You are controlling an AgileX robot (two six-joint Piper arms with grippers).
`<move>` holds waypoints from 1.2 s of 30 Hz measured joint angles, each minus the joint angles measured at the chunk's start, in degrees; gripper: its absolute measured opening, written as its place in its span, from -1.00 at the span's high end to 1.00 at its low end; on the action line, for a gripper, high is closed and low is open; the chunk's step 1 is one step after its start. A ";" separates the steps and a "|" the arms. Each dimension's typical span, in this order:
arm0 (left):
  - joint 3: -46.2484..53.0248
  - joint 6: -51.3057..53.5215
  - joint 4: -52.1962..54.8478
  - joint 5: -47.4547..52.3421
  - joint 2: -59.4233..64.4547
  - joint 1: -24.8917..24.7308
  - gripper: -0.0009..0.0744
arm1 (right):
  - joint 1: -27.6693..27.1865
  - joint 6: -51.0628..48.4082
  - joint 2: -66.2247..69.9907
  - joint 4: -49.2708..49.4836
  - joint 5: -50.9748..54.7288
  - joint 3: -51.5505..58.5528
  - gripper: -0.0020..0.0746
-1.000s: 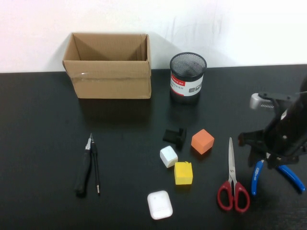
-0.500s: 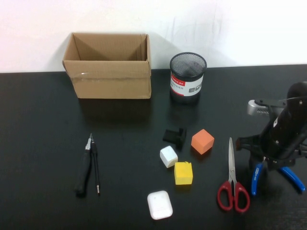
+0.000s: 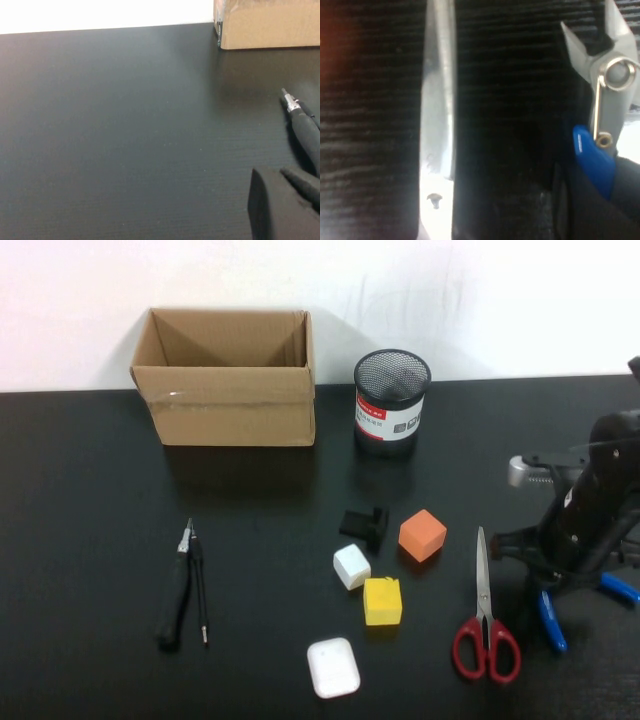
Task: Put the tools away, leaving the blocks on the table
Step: Pick up the pliers from the table, then place the Pliers into the box
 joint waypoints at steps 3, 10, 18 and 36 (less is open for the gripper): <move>0.00 0.00 0.00 0.00 0.00 0.00 0.99 | 0.38 -4.77 -1.93 -0.32 3.11 -4.19 0.96; 0.00 0.00 0.00 0.00 0.00 0.00 0.99 | 4.47 -13.64 -4.53 0.43 3.03 -20.73 0.96; 0.00 0.00 0.00 0.00 0.00 0.00 0.99 | 10.20 -18.07 -0.78 7.92 -13.19 -33.29 0.96; 0.00 0.00 0.00 0.00 0.00 0.00 0.99 | 20.72 -32.04 19.11 25.71 -43.16 -53.07 0.96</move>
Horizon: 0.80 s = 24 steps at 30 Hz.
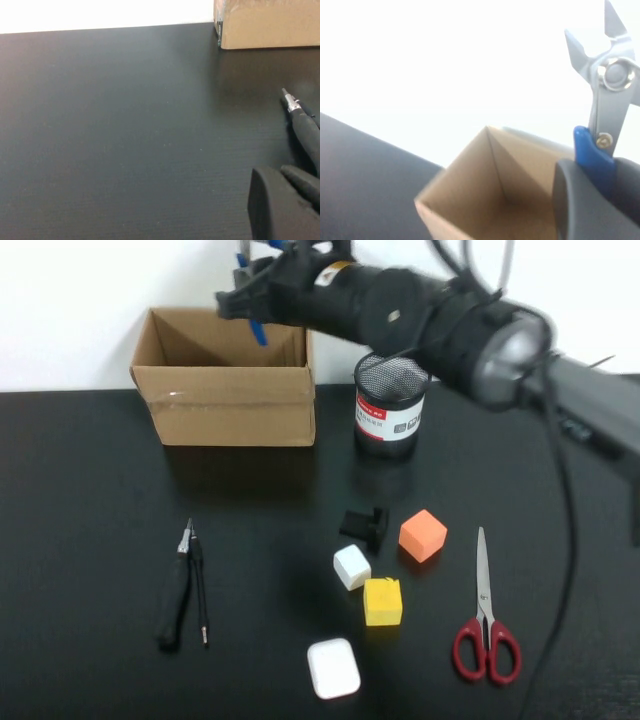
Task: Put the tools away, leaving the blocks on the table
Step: Place the Pliers into the box
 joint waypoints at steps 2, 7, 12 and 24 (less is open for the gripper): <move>0.00 0.00 0.00 0.00 0.00 0.00 0.99 | 0.71 0.31 2.61 0.28 -1.40 -2.78 0.96; 0.00 0.00 0.00 0.00 0.00 0.00 0.99 | 1.45 0.37 10.34 1.53 -3.70 -9.15 0.96; 0.00 0.00 0.00 0.00 0.00 0.00 0.99 | 1.66 0.26 15.38 5.67 -4.91 -13.55 0.91; 0.00 0.00 0.00 0.00 0.00 0.00 0.99 | 1.66 -2.84 18.87 5.80 -4.11 -13.98 0.46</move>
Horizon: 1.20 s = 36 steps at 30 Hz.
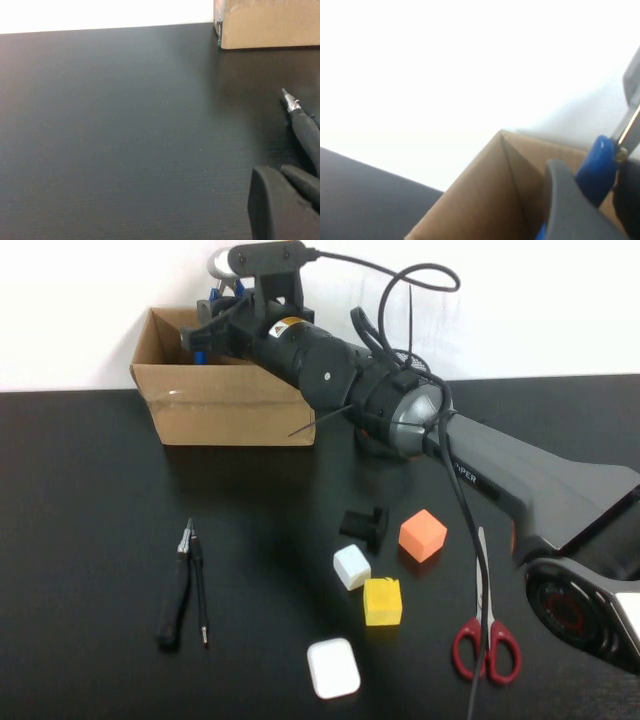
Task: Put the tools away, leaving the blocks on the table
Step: Place the Pliers into the box, then pick up the scissors from the table
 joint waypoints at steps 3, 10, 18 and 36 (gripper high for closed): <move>0.00 0.00 0.00 0.00 0.00 0.00 0.99 | 0.00 -2.03 0.00 -0.67 1.04 0.00 0.46; 0.00 0.00 0.00 0.00 0.00 0.00 0.99 | 0.00 -5.18 -1.02 -1.07 2.25 0.00 0.46; 0.00 0.00 0.00 0.00 0.00 0.00 0.99 | -0.57 -7.06 -5.36 -2.98 23.52 0.00 0.50; 0.00 0.00 0.00 0.00 0.00 0.00 0.99 | -11.02 25.17 -26.12 -46.74 68.65 6.90 0.97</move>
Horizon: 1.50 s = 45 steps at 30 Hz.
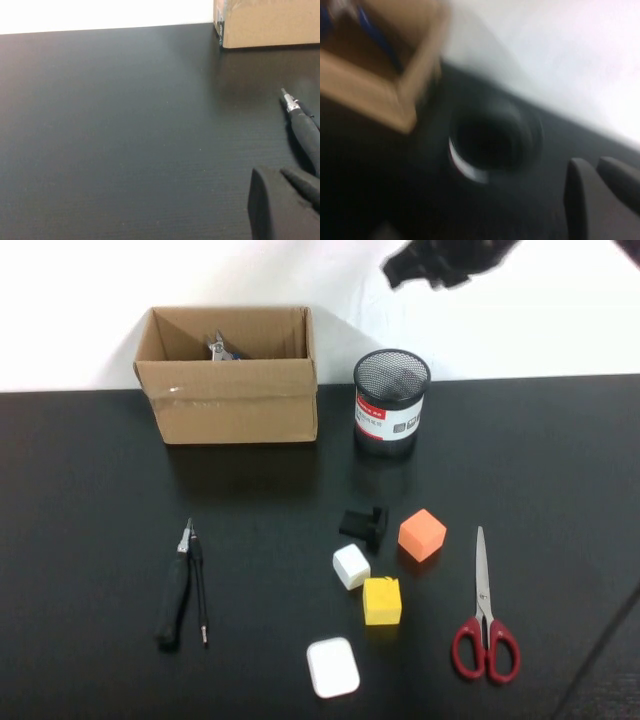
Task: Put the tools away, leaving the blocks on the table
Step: Pick up the scissors from the table
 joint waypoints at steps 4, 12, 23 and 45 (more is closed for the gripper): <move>0.00 0.00 0.00 0.00 0.00 0.00 0.99 | -0.28 2.30 -4.81 -1.27 1.08 9.31 0.97; 0.00 0.00 0.00 0.00 0.00 0.00 0.99 | -0.28 8.28 -18.15 -0.06 -5.57 26.57 0.97; 0.00 0.00 0.00 0.00 0.00 0.00 0.99 | -0.28 19.42 -33.16 3.18 -14.43 57.35 0.96; 0.00 0.00 0.00 0.00 0.00 0.00 0.99 | -0.28 19.59 -28.16 10.42 -22.23 65.83 0.66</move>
